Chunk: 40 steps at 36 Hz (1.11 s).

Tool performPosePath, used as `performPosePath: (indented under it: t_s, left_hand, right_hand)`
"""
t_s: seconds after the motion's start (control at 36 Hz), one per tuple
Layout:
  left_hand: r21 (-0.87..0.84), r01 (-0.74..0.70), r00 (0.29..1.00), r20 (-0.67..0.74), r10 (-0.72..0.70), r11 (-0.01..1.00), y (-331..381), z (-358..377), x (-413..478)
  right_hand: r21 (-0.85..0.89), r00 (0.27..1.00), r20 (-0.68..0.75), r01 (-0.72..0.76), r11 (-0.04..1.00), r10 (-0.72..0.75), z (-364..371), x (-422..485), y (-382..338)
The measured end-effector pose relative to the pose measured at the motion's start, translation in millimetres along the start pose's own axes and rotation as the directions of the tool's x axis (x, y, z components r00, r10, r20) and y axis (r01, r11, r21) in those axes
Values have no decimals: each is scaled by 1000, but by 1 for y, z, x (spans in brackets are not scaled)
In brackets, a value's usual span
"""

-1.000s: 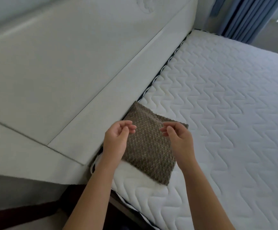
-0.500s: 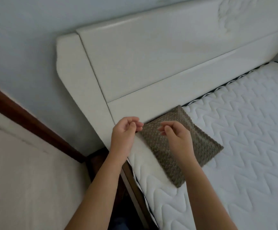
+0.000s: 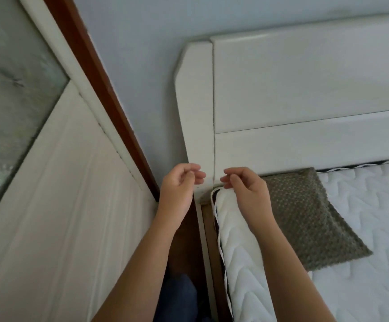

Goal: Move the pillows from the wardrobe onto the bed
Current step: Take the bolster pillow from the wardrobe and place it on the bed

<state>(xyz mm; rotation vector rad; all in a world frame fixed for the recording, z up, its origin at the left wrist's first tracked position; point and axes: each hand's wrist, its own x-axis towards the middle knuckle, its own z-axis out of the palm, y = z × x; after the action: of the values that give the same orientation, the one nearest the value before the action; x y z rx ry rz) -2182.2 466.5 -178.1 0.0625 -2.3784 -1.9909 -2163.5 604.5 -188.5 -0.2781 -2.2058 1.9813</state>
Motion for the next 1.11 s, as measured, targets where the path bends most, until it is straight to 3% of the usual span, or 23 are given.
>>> performPosePath:
  t_s: [0.36,0.75,1.11]
  left_hand:
    - [68,-40,990,-132,49,997,3,-37,-15]
    - [61,-13,949,-314,32,998,8,-75,-19]
    - [79,-28,923,-380,56,997,15,-98,-47]
  right_hand:
    - [-28,980,188,77,997,-71,44,-7,-13]
    - [-19,912,370,199,980,-178,86,5,-36]
    - [-21,885,430,209,978,-180,112,-27,-45]
